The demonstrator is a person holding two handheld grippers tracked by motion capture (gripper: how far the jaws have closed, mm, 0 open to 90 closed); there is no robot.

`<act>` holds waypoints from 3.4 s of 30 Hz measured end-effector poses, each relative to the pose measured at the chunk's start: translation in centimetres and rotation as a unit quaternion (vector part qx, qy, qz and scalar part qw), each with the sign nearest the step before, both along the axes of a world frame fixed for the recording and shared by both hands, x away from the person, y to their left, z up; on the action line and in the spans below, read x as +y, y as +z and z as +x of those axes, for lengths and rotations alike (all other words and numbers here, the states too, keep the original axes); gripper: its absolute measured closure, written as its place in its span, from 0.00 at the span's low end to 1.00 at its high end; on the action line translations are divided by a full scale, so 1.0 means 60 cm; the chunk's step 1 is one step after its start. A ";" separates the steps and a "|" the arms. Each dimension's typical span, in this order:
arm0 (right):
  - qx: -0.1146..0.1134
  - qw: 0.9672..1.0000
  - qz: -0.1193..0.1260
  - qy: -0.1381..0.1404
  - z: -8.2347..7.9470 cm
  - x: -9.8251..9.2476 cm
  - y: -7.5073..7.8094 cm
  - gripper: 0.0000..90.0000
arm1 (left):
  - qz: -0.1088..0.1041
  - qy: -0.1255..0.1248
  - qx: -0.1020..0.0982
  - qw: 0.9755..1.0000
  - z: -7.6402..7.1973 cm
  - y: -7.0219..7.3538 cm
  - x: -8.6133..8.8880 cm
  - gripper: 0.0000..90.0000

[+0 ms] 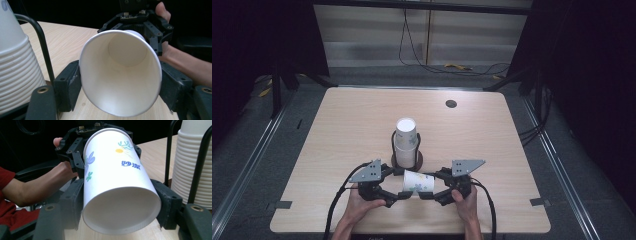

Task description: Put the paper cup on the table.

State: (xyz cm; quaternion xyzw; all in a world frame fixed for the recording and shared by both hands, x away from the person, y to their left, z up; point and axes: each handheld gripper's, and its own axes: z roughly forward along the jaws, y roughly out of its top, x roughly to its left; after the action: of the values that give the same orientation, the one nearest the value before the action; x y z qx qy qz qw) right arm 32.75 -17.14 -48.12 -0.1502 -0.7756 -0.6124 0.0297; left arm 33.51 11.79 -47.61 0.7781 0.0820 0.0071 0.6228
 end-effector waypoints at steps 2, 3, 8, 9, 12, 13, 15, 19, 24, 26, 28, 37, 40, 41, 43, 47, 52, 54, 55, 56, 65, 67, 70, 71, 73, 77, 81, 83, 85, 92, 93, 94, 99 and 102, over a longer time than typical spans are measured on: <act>-0.002 1.000 0.002 -0.006 0.000 -0.001 0.001 0.35 | -0.002 -0.003 0.002 1.000 -0.001 0.001 -0.001 0.32; -0.003 1.000 0.002 -0.007 0.000 -0.001 0.001 0.33 | 0.001 -0.003 0.001 1.000 -0.002 0.002 -0.001 0.32; -0.006 1.000 0.001 -0.021 -0.002 -0.002 0.003 0.26 | 0.005 0.000 0.000 1.000 -0.002 0.002 -0.001 0.32; -0.008 1.000 0.001 -0.025 -0.002 -0.003 0.004 0.25 | 0.010 0.001 -0.001 1.000 -0.001 0.002 0.000 0.32; -0.013 0.999 0.002 -0.040 -0.002 -0.005 0.005 0.19 | 0.010 0.007 0.000 1.000 0.000 0.003 0.002 0.32; -0.013 0.999 0.002 -0.049 -0.002 -0.006 0.005 0.17 | 0.011 0.009 0.001 1.000 0.000 0.003 0.003 0.32; -0.015 0.998 0.002 -0.054 -0.003 -0.006 0.005 0.15 | 0.009 0.011 0.000 1.000 0.001 0.004 0.005 0.32; -0.026 0.997 0.001 -0.079 -0.005 -0.009 0.009 0.14 | 0.015 0.023 0.000 1.000 0.001 0.008 0.008 0.32; -0.034 0.991 0.001 -0.129 -0.011 -0.017 0.007 0.14 | 0.028 0.034 -0.004 0.999 0.002 0.009 0.014 0.32; -0.036 0.988 0.002 -0.149 -0.015 -0.021 0.002 0.14 | 0.033 0.034 -0.002 0.999 0.004 0.009 0.018 0.32; -0.036 0.987 0.014 -0.158 -0.018 -0.024 -0.001 0.14 | 0.038 0.040 -0.004 0.998 0.005 0.010 0.022 0.32; -0.067 0.968 -0.012 -0.243 -0.029 -0.035 -0.002 0.14 | 0.032 0.069 0.008 0.997 0.011 0.014 0.044 0.32; -0.082 0.959 -0.026 -0.271 -0.033 -0.036 0.001 0.14 | 0.037 0.075 0.011 0.996 0.015 0.014 0.053 0.31; -0.083 0.959 -0.023 -0.272 -0.034 -0.036 0.001 0.14 | 0.038 0.076 0.010 0.996 0.015 0.014 0.055 0.31; -0.093 0.955 -0.024 -0.280 -0.034 -0.037 0.002 0.14 | 0.042 0.082 0.011 0.996 0.016 0.015 0.063 0.31; -0.096 0.950 -0.029 -0.297 -0.034 -0.038 0.002 0.14 | 0.046 0.095 0.013 0.994 0.016 0.017 0.079 0.31; -0.101 0.940 -0.042 -0.323 -0.037 -0.038 0.001 0.14 | 0.052 0.108 0.017 0.993 0.021 0.020 0.097 0.31; -0.099 0.936 -0.042 -0.334 -0.038 -0.038 0.001 0.14 | 0.058 0.112 0.016 0.992 0.023 0.022 0.103 0.31; -0.103 0.932 -0.044 -0.344 -0.038 -0.039 0.001 0.14 | 0.059 0.114 0.016 0.992 0.024 0.023 0.106 0.31; -0.104 0.930 -0.043 -0.349 -0.039 -0.040 0.000 0.14 | 0.059 0.117 0.016 0.991 0.024 0.024 0.110 0.31; -0.120 0.896 -0.038 -0.426 -0.045 -0.042 -0.015 0.14 | 0.077 0.142 0.019 0.987 0.030 0.027 0.125 0.31; -0.128 0.886 -0.037 -0.444 -0.047 -0.041 -0.017 0.14 | 0.085 0.146 0.023 0.985 0.033 0.027 0.127 0.31; -0.127 0.877 -0.043 -0.462 -0.047 -0.041 -0.022 0.15 | 0.100 0.151 0.027 0.983 0.036 0.029 0.132 0.31; -0.126 0.874 -0.045 -0.466 -0.047 -0.042 -0.025 0.15 | 0.104 0.153 0.026 0.982 0.037 0.031 0.133 0.31; -0.132 0.870 -0.050 -0.472 -0.047 -0.041 -0.028 0.14 | 0.117 0.162 0.032 0.979 0.043 0.037 0.139 0.30; -0.136 0.863 -0.055 -0.483 -0.047 -0.037 -0.033 0.15 | 0.129 0.168 0.028 0.977 0.048 0.046 0.145 0.31; -0.140 0.860 -0.048 -0.488 -0.050 -0.039 -0.034 0.14 | 0.144 0.182 0.031 0.972 0.052 0.049 0.144 0.31; -0.140 0.860 -0.043 -0.489 -0.051 -0.040 -0.034 0.14 | 0.152 0.185 0.032 0.970 0.052 0.049 0.144 0.31; -0.144 0.858 -0.037 -0.493 -0.053 -0.041 -0.034 0.14 | 0.162 0.186 0.036 0.968 0.052 0.050 0.143 0.31; -0.151 0.847 -0.014 -0.509 -0.060 -0.046 -0.037 0.14 | 0.196 0.186 0.050 0.961 0.064 0.060 0.140 0.31; -0.151 0.846 -0.014 -0.511 -0.061 -0.046 -0.037 0.14 | 0.200 0.187 0.057 0.960 0.065 0.061 0.140 0.30; -0.154 0.846 -0.013 -0.511 -0.061 -0.046 -0.037 0.14 | 0.207 0.188 0.056 0.959 0.067 0.064 0.142 0.30; -0.163 0.846 -0.002 -0.508 -0.065 -0.047 -0.039 0.14 | 0.212 0.190 0.061 0.957 0.075 0.079 0.149 0.31; -0.170 0.850 0.012 -0.498 -0.068 -0.051 -0.040 0.15 | 0.232 0.193 0.067 0.951 0.083 0.096 0.149 0.31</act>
State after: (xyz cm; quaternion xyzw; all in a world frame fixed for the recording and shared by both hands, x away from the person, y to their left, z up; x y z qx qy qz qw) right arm 28.66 -20.19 -50.53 -0.4091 -0.5826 -0.5703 -0.4099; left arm 38.51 20.72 -41.82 0.8694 0.2676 0.0939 0.4046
